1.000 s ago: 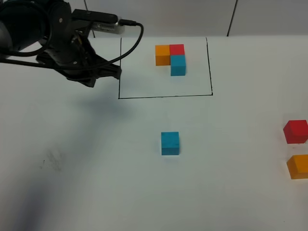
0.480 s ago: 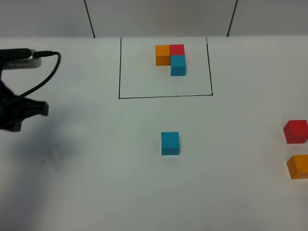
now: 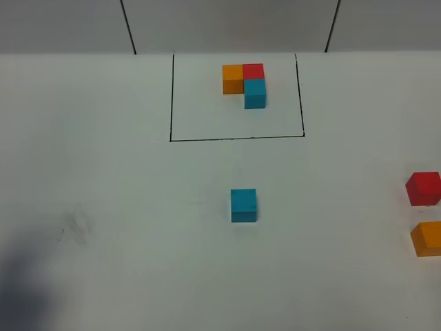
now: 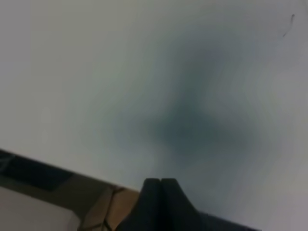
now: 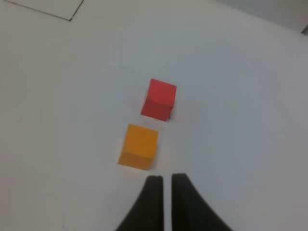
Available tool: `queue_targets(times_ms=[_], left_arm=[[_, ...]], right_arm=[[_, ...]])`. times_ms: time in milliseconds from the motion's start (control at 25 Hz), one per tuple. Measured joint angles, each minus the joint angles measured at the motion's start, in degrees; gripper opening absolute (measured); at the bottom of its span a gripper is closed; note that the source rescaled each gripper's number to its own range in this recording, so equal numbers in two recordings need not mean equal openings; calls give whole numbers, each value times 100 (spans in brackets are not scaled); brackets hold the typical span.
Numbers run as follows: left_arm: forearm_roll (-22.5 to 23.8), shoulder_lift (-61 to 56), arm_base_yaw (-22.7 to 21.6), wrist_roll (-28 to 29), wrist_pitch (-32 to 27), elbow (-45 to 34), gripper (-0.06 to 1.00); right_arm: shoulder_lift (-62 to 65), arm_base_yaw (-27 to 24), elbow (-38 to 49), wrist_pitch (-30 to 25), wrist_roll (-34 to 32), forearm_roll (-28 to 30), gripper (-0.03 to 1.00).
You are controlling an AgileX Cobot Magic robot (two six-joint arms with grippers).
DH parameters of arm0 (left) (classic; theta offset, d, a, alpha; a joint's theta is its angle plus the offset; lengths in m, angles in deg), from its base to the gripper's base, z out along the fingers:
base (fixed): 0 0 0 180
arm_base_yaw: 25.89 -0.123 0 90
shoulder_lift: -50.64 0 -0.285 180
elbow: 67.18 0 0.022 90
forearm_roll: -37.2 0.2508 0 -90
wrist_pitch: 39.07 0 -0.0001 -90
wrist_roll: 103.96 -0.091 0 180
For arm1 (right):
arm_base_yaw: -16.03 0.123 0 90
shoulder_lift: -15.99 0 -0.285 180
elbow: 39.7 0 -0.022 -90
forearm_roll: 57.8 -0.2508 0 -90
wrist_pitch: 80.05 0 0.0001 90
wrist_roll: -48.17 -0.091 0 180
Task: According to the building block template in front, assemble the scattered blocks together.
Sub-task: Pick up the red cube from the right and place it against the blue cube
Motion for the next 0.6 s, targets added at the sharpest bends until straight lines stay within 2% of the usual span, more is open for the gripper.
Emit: queue_targets(times_ms=[160,440,600], left_arm=[[7,-948,0,64,-670,-73,0],[-22,-2072,0,65,-681,-174,0],[-433,-2457,0,-524,-599,-180,0]], right_arm=[[0,0,0,0,0,0,0],[0,0,0,0,0,0,0],[0,0,0,0,0,0,0]])
